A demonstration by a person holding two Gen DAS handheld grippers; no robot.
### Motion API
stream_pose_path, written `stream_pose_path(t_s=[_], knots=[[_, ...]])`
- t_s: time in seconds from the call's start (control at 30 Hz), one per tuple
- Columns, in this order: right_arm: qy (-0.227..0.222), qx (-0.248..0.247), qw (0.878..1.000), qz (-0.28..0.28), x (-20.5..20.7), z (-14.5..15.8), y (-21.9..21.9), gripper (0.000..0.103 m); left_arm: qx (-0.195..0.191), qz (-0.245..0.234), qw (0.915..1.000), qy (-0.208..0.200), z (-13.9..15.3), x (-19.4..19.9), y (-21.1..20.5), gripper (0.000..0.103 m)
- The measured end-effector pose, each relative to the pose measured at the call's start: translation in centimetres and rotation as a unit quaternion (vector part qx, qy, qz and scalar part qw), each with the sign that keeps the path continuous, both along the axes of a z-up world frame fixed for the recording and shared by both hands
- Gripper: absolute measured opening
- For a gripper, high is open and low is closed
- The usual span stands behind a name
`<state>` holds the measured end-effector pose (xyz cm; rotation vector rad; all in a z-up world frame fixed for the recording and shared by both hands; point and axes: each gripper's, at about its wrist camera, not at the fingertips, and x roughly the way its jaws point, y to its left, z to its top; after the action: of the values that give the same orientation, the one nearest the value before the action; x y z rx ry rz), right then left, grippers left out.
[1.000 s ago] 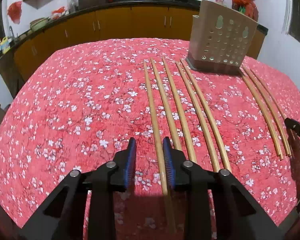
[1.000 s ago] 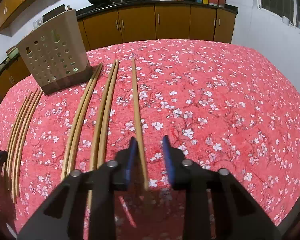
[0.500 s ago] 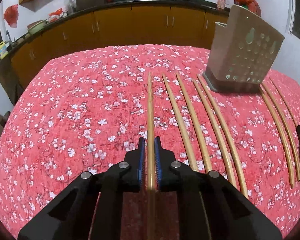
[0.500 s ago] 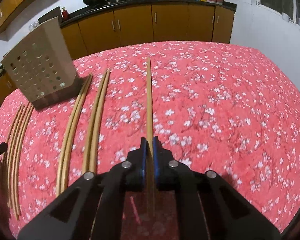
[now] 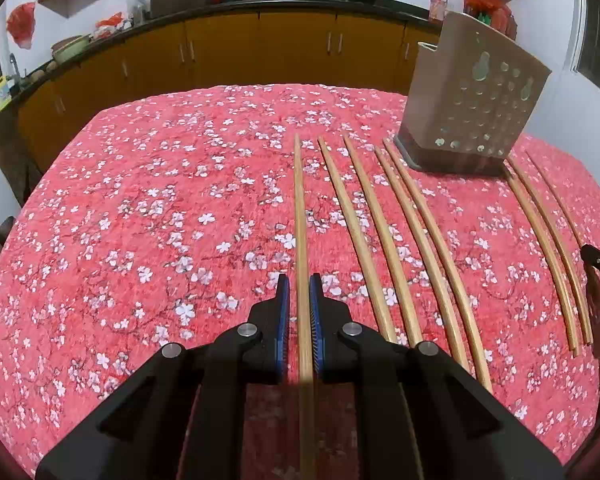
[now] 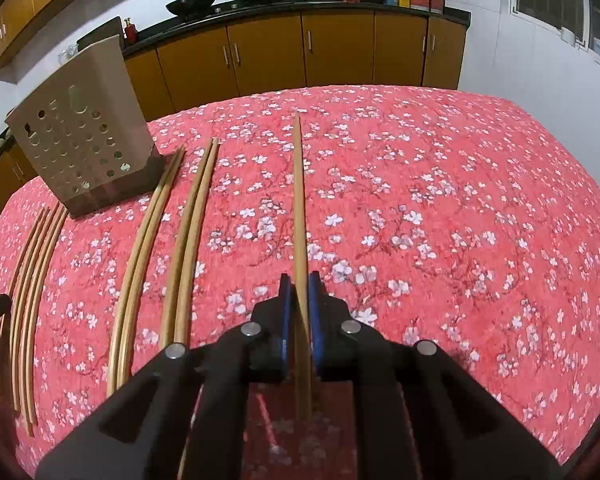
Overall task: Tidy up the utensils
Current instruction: 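Lift the held chopstick with the left tool while the right tool lifts its chopstick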
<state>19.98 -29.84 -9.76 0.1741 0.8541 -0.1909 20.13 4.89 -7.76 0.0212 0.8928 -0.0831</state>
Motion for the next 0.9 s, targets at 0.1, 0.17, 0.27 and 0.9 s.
stream_pose_path(t_s=[0.1,0.17,0.27,0.9], knots=[[0.000,0.001,1.000,0.000,-0.1,0.0,0.0,0.011,0.003,0.004,1.0000,0.000,0.1,-0.5,0.1,0.011],[0.000,0.002,1.000,0.000,-0.2,0.0,0.0,0.011,0.007,0.006,1.0000,0.000,0.1,-0.9,0.1,0.011],[0.000,0.001,1.000,-0.001,-0.6,0.1,0.2,0.011,0.011,0.005,0.9999,0.000,0.2,-1.8,0.2,0.011],[-0.068,-0.002,0.998,0.014,-2.8,6.3,-0.2,0.008,-0.003,-0.001,0.9984,-0.056,5.2,-2.1,0.6,0.008]])
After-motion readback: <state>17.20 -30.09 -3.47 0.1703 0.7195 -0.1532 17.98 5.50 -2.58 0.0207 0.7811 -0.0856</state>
